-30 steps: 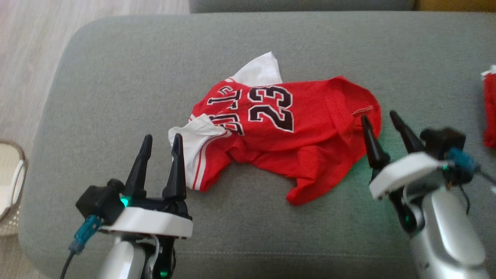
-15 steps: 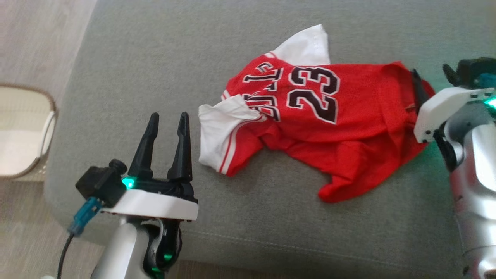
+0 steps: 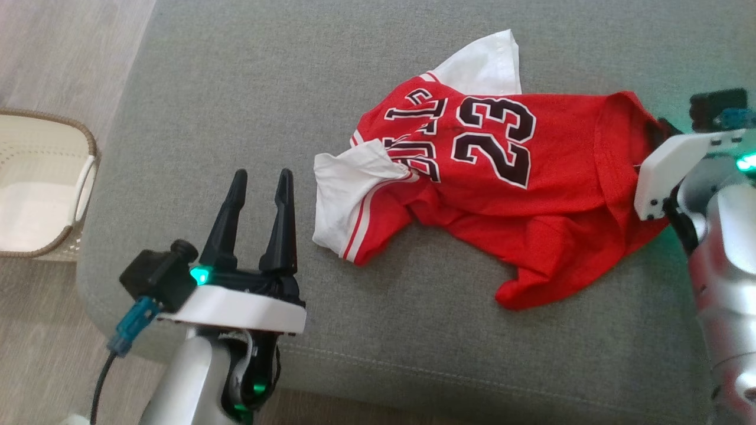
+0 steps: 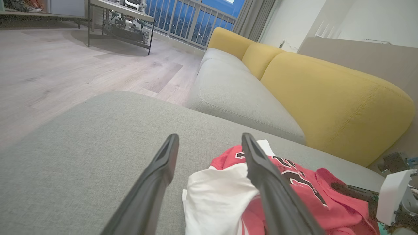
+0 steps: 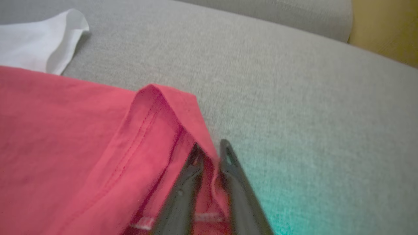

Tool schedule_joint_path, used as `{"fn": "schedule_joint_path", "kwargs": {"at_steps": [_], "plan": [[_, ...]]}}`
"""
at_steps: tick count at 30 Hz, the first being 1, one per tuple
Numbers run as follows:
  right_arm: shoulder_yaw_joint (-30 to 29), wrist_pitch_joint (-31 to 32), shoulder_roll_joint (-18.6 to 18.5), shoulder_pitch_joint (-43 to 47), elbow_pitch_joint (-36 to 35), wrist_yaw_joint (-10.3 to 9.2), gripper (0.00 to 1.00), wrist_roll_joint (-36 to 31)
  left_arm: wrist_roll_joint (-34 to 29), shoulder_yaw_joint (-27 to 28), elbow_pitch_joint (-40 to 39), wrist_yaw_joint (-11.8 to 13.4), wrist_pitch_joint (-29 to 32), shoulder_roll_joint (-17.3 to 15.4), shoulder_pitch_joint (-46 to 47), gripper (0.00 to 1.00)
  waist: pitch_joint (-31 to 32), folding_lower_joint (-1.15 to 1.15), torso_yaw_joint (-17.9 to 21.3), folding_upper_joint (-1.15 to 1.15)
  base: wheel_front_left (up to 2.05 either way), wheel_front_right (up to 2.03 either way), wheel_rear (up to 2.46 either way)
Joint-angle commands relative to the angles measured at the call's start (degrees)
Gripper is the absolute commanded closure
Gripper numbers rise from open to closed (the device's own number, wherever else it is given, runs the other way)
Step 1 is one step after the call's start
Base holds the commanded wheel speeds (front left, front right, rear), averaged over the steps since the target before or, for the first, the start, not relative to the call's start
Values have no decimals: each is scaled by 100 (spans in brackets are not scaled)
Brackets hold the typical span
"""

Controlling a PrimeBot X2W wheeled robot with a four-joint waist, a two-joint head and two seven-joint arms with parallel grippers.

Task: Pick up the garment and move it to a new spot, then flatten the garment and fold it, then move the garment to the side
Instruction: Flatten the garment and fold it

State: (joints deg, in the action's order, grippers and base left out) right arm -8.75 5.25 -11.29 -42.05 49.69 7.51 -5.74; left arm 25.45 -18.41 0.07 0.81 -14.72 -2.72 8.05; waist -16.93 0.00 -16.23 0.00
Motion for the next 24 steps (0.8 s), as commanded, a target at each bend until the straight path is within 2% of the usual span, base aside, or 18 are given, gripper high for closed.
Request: {"fn": "schedule_joint_path", "kwargs": {"at_steps": [1, 11, 20, 21, 22, 24], "plan": [[108, -113, -49, -194, -156, -2, 100, -71, 5, 157, -200, 8, -28, -16, 232, 0, -9, 0, -4, 0, 0, 0, 0], [97, -993, -544, -1387, -260, -2, 100, -774, 86, 86, -187, -9, -28, -16, 298, 0, -64, 0, -203, 0, 0, 0, 0], [21, -926, -769, -2186, 272, -2, 100, -1419, 198, -8, -188, 5, -28, -16, 301, 0, -202, 0, -484, 0, 0, 0, 0], [-24, -888, -776, -2217, 381, -2, 58, -1463, 212, -21, -187, 3, -28, -16, 313, 0, -223, 0, -511, 0, 0, 0, 0], [-86, -825, -790, -2243, 495, -2, 0, -1511, 225, -30, -188, 5, -28, -16, 326, 0, -246, 0, -531, 0, 0, 0, 0], [-217, -721, -810, -2279, 690, -2, 0, -1627, 247, -43, -192, 9, -28, -16, 352, 0, -280, 0, -559, 0, 0, 0, 0]]}}
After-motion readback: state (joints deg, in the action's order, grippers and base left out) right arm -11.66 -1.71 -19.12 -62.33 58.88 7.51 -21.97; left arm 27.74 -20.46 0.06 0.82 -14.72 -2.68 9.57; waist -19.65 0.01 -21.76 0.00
